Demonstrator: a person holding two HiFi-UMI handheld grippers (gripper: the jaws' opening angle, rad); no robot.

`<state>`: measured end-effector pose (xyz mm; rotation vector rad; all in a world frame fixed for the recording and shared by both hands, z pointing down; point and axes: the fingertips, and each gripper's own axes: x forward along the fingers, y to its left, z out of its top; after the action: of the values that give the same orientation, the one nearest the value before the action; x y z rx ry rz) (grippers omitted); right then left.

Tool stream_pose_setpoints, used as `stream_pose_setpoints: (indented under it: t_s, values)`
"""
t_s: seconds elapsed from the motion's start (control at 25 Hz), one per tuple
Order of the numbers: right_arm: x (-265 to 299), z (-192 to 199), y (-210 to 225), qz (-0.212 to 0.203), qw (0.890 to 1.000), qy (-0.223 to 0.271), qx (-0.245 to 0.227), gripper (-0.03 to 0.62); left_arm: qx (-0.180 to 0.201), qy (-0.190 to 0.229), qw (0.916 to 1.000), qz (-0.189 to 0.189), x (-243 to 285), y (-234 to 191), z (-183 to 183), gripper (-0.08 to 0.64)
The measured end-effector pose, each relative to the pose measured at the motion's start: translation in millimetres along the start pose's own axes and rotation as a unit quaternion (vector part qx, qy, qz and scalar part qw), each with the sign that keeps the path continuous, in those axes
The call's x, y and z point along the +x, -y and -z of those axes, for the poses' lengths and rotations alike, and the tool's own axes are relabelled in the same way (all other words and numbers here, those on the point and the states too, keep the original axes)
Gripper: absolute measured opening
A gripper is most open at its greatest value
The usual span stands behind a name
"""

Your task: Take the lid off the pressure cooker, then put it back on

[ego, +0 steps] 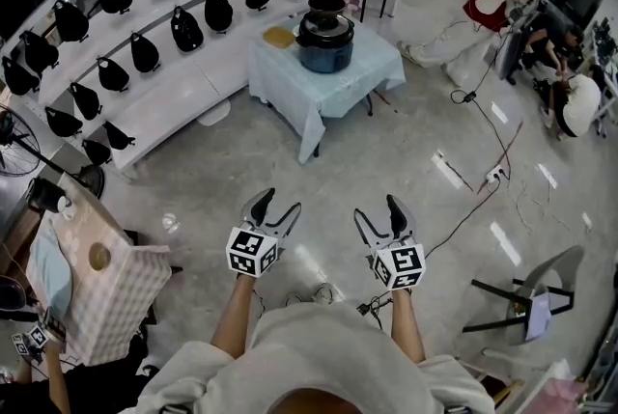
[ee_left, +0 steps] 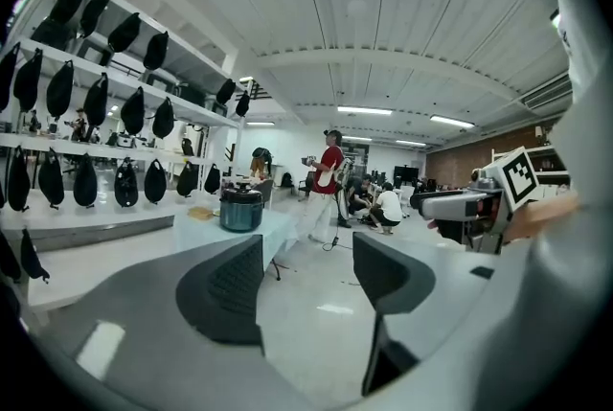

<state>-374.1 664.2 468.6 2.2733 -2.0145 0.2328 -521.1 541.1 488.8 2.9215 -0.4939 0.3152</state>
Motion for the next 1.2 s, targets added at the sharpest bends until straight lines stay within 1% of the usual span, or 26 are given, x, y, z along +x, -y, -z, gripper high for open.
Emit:
stream_pose_setpoints:
  t_s: [0.2, 0.4, 0.68, 0.96, 1.2]
  values:
    - [4, 2, 13, -0.004, 1.0, -0.006, -0.008, 0.314, -0.004, -0.002, 1.0, 0.002, 16, 7, 1, 0.275]
    - [8, 3, 31, -0.006, 1.0, -0.009, -0.009, 0.314, -0.007, -0.002, 1.0, -0.005, 34, 12, 0, 0.275]
    - [25, 5, 59, -0.013, 1.0, -0.014, -0.004, 0.313, -0.012, -0.012, 0.9998, -0.01, 62, 16, 3, 0.275]
    - [66, 13, 85, -0.013, 1.0, -0.022, -0.001, 0.313, -0.017, -0.016, 0.9997, -0.01, 105, -11, 4, 0.275]
    - [123, 9, 118, -0.004, 1.0, -0.027, -0.007, 0.313, -0.024, -0.012, 0.9996, 0.004, 168, -46, -4, 0.275]
